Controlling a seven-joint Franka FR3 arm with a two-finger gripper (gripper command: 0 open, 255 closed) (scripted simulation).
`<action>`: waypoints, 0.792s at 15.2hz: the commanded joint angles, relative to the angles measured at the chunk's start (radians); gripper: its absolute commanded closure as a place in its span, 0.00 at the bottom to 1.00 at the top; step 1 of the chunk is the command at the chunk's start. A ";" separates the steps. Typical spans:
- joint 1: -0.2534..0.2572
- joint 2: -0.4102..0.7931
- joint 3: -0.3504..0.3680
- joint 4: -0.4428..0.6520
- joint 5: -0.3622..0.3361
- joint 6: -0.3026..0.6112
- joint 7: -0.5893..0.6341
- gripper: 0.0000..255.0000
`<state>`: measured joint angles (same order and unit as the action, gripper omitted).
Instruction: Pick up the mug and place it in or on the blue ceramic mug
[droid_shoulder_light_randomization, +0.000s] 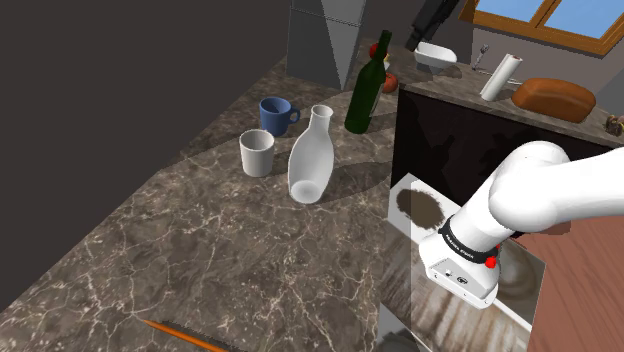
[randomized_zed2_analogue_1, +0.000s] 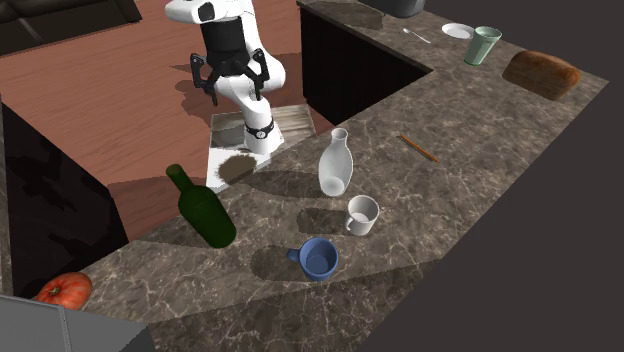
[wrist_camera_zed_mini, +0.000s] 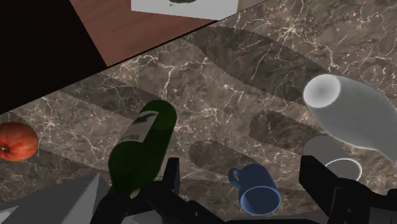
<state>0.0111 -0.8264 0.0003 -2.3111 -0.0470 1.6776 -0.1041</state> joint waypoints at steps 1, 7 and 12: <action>0.000 0.000 0.000 0.000 0.000 0.000 0.000 0.00; 0.030 0.091 0.098 -0.056 0.046 0.137 0.102 0.00; 0.050 0.199 0.181 -0.069 0.071 0.253 0.187 0.00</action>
<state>0.0570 -0.6456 0.1641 -2.3719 0.0185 1.9043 0.0647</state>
